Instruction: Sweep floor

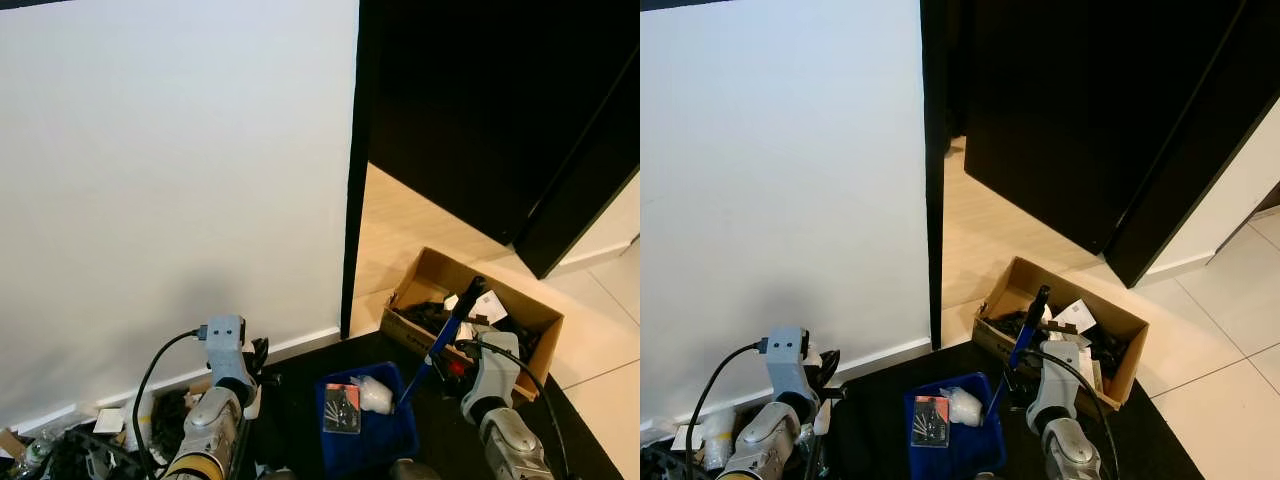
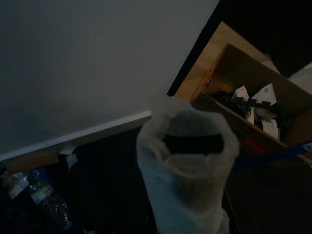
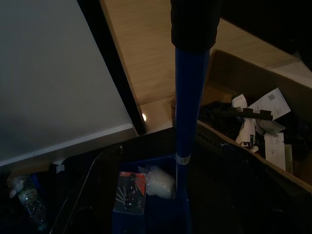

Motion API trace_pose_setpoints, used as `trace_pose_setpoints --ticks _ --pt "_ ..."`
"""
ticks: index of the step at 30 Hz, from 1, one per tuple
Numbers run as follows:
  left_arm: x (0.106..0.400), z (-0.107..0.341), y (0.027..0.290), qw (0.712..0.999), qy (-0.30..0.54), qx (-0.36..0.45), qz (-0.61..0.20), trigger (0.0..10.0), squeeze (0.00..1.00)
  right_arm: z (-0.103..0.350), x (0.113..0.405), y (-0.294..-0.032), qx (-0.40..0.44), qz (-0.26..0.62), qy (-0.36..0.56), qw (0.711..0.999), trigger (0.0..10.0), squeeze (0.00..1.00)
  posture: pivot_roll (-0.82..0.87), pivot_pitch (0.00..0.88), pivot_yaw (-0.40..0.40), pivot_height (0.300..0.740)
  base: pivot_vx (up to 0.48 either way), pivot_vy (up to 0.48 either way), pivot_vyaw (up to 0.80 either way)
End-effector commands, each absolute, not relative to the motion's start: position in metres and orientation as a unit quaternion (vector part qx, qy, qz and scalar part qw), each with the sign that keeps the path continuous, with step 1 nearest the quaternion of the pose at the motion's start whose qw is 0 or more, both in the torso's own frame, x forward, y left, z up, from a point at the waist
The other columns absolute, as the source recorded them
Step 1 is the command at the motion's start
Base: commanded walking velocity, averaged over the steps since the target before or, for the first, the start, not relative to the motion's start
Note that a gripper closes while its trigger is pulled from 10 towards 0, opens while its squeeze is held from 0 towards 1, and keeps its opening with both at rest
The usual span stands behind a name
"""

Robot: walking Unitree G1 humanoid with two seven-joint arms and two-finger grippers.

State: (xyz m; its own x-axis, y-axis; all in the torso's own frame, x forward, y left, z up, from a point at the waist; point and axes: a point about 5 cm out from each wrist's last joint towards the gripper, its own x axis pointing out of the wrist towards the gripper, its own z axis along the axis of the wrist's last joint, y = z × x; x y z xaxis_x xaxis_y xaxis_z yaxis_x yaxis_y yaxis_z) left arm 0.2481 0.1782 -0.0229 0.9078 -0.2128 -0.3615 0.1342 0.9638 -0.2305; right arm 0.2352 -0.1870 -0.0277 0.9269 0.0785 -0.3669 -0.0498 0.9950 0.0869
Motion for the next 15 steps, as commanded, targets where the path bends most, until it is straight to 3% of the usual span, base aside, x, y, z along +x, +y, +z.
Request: trace_pose_setpoints --ticks 1,15 --pt "0.2436 -0.0282 0.1765 0.968 0.209 -0.109 -0.084 10.0 0.0 -0.0305 0.2321 -0.1897 0.037 0.025 0.198 0.979 10.0 0.0 0.01 0.065 -0.001 0.74 0.0 0.0 0.0" --pt "0.2432 -0.0287 0.1757 0.968 0.211 -0.108 -0.085 10.0 0.0 -0.0309 0.2319 -0.1901 0.036 0.023 0.199 0.979 10.0 0.0 0.01 0.047 -0.001 0.74 0.0 0.0 0.0"
